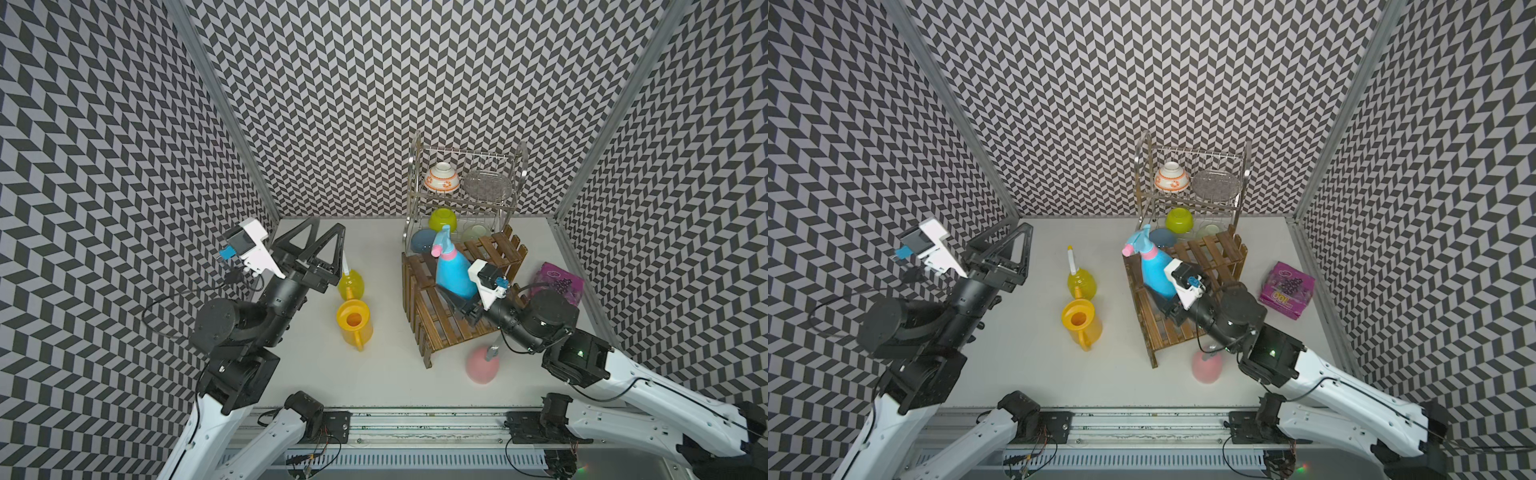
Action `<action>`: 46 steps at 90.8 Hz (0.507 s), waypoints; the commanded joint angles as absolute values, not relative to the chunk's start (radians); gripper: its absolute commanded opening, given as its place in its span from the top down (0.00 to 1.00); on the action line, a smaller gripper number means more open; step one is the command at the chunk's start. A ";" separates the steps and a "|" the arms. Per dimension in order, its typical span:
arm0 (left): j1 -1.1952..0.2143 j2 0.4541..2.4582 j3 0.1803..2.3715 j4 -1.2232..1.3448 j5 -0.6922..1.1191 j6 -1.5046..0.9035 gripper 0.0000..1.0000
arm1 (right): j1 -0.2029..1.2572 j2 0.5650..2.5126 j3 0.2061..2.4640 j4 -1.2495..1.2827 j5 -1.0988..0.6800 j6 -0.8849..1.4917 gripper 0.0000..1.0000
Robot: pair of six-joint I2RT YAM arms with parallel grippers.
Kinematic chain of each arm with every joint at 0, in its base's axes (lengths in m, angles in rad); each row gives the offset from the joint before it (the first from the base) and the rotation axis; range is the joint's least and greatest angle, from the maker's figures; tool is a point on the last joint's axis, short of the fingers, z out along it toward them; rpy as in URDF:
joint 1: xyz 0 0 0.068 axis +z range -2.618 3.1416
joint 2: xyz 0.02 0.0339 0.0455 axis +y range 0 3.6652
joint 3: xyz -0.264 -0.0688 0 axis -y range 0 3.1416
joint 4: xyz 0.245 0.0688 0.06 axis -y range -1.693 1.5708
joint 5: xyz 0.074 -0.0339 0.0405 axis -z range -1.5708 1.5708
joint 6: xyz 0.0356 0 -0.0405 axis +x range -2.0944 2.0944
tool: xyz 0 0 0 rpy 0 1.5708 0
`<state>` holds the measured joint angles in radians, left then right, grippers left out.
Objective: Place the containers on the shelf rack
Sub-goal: 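Pick up a container from the center of the board.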
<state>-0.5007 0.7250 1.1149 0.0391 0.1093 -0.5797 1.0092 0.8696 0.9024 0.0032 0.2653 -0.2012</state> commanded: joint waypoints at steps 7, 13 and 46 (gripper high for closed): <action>-0.531 0.877 1.157 0.052 0.350 -0.773 0.14 | 0.998 0.846 0.877 0.043 0.498 -0.265 0.40; -0.565 0.941 1.198 0.004 0.362 -0.782 0.15 | 0.995 0.840 0.869 0.034 0.537 -0.303 0.40; -0.778 1.138 1.407 -0.138 0.290 -0.641 0.15 | 0.944 0.821 0.851 -0.023 0.583 -0.400 0.40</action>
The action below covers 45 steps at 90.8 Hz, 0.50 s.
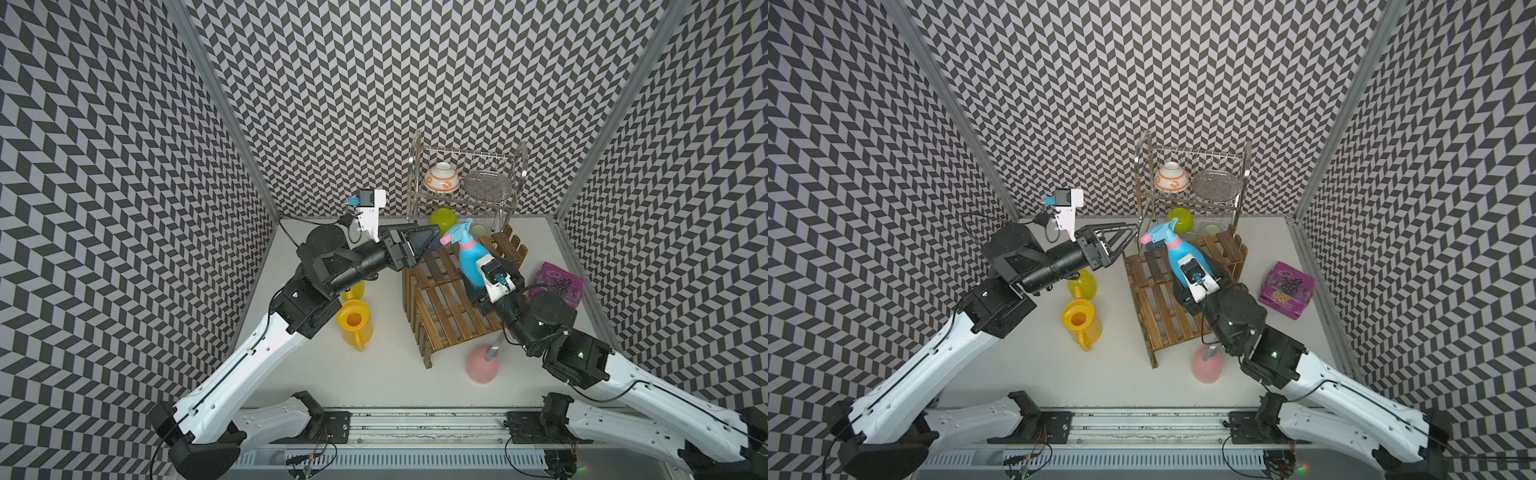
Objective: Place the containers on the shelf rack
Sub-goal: 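Pick up a container from the center of the board.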
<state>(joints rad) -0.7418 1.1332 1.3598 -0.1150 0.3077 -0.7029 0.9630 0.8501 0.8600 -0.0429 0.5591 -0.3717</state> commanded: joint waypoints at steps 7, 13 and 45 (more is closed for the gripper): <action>-0.791 1.144 1.417 -0.137 0.279 -0.617 0.15 | 0.933 0.820 0.848 -0.031 0.573 -0.401 0.40; -0.804 1.157 1.433 -0.147 0.279 -0.603 0.15 | 0.928 0.824 0.852 -0.039 0.570 -0.403 0.40; -0.905 1.292 1.553 -0.357 0.034 -0.491 0.45 | 0.926 0.835 0.870 -0.055 0.559 -0.420 0.40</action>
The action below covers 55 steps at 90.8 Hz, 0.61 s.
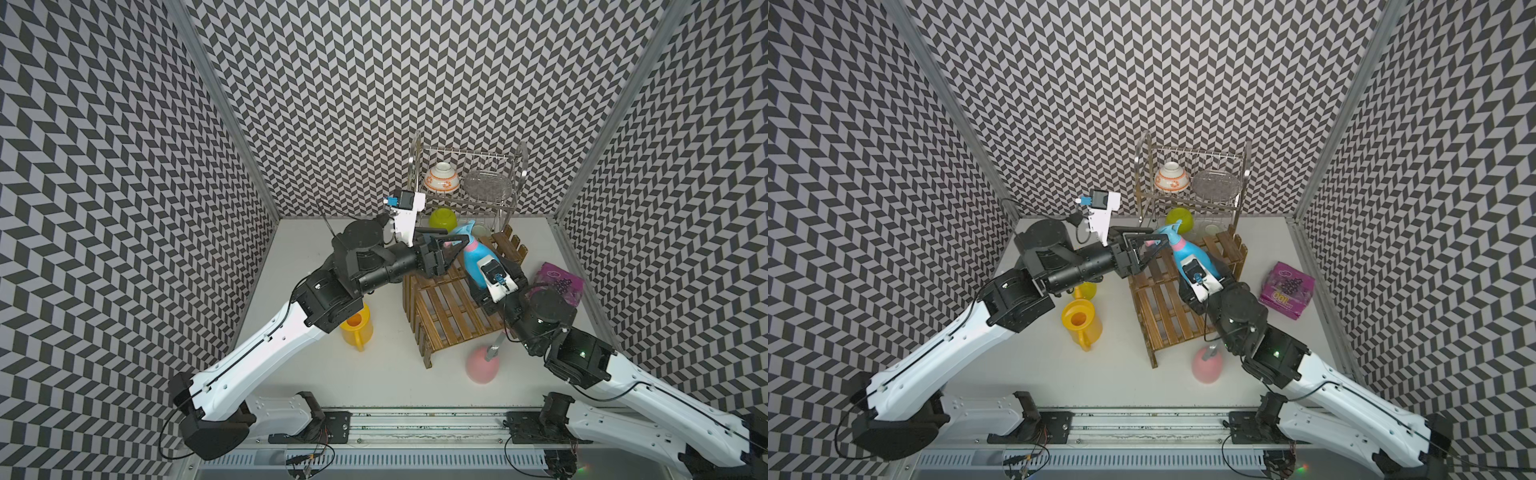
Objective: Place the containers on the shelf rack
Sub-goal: 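Pick up a container from the center of the board.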
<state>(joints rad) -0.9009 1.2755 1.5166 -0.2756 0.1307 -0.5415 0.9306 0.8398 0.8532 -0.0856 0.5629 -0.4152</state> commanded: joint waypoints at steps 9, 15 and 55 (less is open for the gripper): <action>-0.907 1.305 1.561 -0.338 0.064 -0.492 0.56 | 0.926 0.829 0.870 -0.060 0.557 -0.423 0.40; -0.907 1.311 1.562 -0.311 0.101 -0.505 0.60 | 0.926 0.829 0.868 -0.065 0.557 -0.427 0.40; -0.907 1.306 1.558 -0.279 0.117 -0.542 1.00 | 0.926 0.820 0.853 -0.058 0.554 -0.443 0.10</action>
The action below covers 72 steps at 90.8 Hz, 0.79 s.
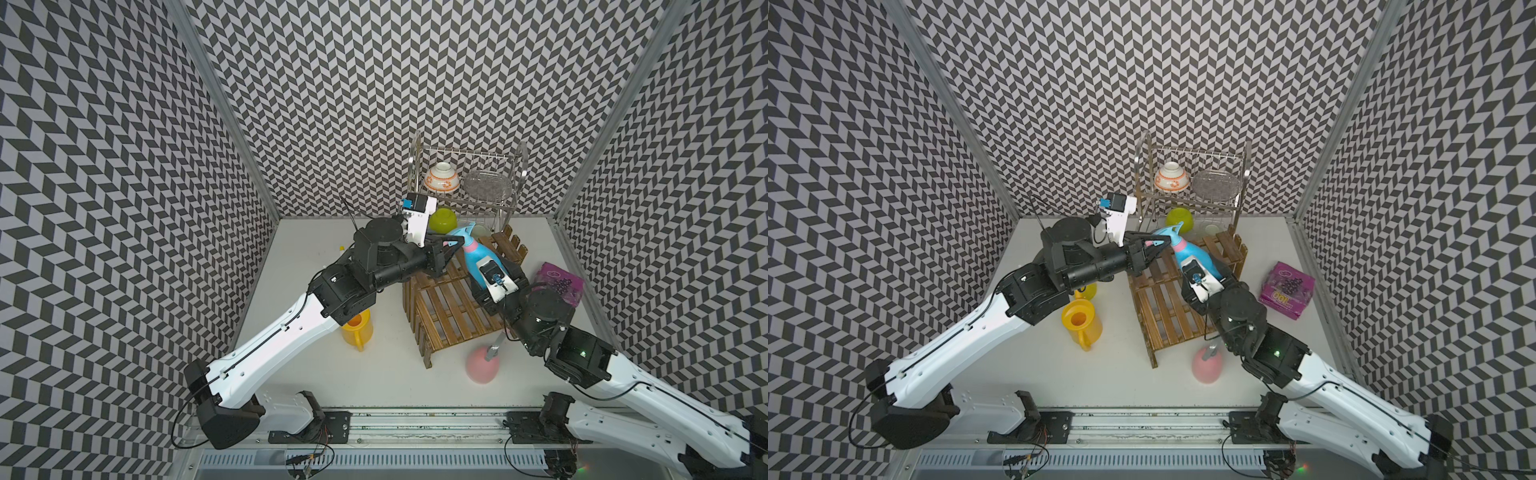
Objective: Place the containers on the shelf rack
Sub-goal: 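Pick up a container from the center of the board, then place the container on the shelf.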
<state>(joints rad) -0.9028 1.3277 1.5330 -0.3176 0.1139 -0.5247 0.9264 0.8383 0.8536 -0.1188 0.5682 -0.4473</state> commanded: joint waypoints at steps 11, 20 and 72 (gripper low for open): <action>-0.907 1.279 1.546 -0.268 0.068 -0.513 1.00 | 0.926 0.792 0.830 -0.044 0.530 -0.442 0.00; -0.905 1.250 1.544 -0.265 0.003 -0.463 1.00 | 0.925 0.764 0.818 -0.060 0.467 -0.428 0.00; -0.884 1.356 1.835 -0.617 -0.054 0.004 1.00 | 0.527 0.721 0.785 -0.037 -0.025 0.080 0.00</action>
<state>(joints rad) -0.8875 1.2900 1.7718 -0.4873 -0.0711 -0.0963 0.6266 0.6956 0.7704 -0.0914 0.1520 -0.1505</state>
